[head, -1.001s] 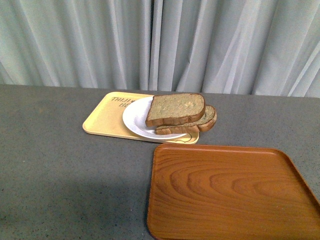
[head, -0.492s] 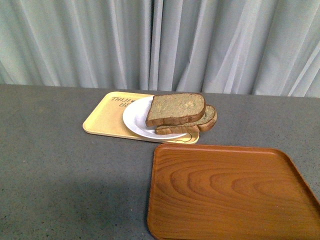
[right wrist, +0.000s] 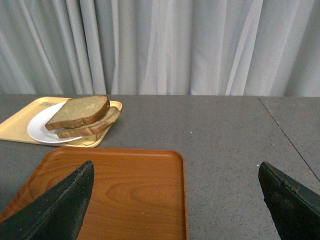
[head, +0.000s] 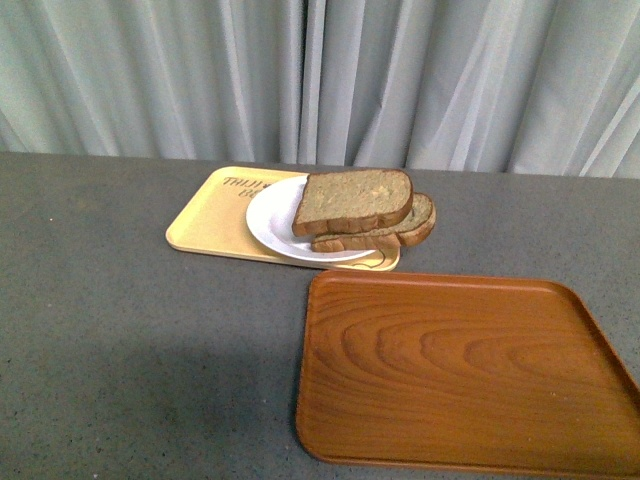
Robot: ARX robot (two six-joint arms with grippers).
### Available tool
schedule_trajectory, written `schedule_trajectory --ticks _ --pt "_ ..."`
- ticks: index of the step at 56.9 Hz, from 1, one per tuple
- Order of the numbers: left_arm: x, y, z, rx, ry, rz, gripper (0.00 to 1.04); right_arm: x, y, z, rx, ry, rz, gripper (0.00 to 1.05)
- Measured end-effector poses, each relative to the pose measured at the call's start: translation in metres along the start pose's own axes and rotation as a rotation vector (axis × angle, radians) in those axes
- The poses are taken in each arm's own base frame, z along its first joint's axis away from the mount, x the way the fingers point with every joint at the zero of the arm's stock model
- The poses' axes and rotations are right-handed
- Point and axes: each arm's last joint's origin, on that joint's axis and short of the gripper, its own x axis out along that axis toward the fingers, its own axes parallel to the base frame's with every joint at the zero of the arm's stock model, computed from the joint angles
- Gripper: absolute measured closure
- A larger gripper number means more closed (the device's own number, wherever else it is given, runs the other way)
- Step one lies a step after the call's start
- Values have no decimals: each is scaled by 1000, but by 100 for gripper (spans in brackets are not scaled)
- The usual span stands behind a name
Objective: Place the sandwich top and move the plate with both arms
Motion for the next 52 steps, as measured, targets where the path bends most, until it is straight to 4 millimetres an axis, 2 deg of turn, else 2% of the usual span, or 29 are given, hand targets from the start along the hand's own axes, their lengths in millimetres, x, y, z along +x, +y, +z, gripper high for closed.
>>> schedule_trajectory --ticks 4,7,35,37,52 --pt "0 0 0 0 0 0 103 0 0 0 0 0 0 9" --pt "0 0 0 -1 0 0 98 0 0 0 0 0 -1 9" --pt "0 0 0 0 -1 0 11 0 0 0 0 0 0 9" --pt "0 0 0 2 -1 0 7 0 0 0 0 0 0 9" --pt "0 0 0 2 -1 0 9 0 0 0 0 0 0 9"
